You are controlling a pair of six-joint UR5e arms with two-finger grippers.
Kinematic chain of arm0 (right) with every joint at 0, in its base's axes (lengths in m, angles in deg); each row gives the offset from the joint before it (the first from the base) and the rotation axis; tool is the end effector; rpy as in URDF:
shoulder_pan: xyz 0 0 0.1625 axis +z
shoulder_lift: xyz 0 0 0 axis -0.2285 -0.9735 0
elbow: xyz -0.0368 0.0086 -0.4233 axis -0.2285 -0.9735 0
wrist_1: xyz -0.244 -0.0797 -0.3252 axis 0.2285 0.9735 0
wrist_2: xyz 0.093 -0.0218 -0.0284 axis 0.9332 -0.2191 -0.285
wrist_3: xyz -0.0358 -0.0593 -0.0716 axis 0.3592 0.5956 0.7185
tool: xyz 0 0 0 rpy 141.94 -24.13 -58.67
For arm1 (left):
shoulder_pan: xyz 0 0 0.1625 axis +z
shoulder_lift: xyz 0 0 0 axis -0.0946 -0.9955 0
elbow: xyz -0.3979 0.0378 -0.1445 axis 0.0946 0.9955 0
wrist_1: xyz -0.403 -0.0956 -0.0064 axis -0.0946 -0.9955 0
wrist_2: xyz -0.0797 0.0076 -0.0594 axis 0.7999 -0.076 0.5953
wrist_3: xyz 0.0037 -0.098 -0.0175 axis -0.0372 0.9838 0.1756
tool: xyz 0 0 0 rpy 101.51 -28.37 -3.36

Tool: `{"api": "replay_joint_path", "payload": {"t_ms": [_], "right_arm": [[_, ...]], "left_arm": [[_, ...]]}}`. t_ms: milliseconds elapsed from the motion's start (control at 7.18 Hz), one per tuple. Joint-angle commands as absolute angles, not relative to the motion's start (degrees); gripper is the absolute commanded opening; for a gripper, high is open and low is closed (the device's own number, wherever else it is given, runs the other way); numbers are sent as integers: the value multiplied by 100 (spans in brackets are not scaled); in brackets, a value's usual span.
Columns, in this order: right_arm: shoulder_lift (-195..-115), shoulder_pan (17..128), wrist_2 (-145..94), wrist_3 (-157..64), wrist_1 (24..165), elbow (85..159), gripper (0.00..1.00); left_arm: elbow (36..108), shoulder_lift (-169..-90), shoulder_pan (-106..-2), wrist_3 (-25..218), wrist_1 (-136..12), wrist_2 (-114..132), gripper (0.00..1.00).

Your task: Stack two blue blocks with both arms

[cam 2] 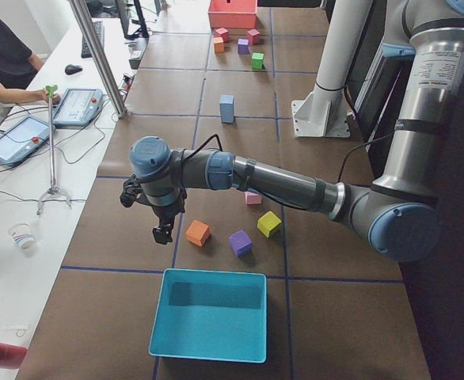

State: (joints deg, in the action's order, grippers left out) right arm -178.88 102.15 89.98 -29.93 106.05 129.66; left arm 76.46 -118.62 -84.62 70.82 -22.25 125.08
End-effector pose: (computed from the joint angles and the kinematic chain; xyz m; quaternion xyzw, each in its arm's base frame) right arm 0.0500 -0.4690 0.5912 0.0608 -0.4106 -0.0367 0.9090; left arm -0.0601 -0.5455 0.5524 0.0447 0.4019 0.0887 0.9103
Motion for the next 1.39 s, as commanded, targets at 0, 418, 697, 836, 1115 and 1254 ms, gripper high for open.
{"api": "replay_joint_path", "payload": {"t_ms": [0, 418, 697, 836, 1115, 1254], "right_arm": [[-17911, 10216, 9040, -2990, 10612, 13014, 100], [-17859, 10251, 9225, -2972, 10726, 12988, 100], [-17832, 10242, 9225, -2981, 10726, 12996, 100], [-17841, 10251, 9233, -3007, 10718, 13014, 100], [-17832, 10242, 9207, -3007, 10709, 12988, 100], [-17841, 10242, 9216, -3016, 10700, 12997, 100]], "left_arm": [[7617, -11813, -8125, 7479, -2259, 12510, 100], [7616, -11438, -8105, 7436, -2791, 12484, 100], [7390, -11093, -8105, 7462, -3871, 12554, 100], [7144, -11093, -8105, 7453, -4294, 12572, 100], [7158, -11084, -8123, 7488, -4649, 12554, 100], [7281, -11084, -8123, 7488, -4641, 12546, 100]]}}
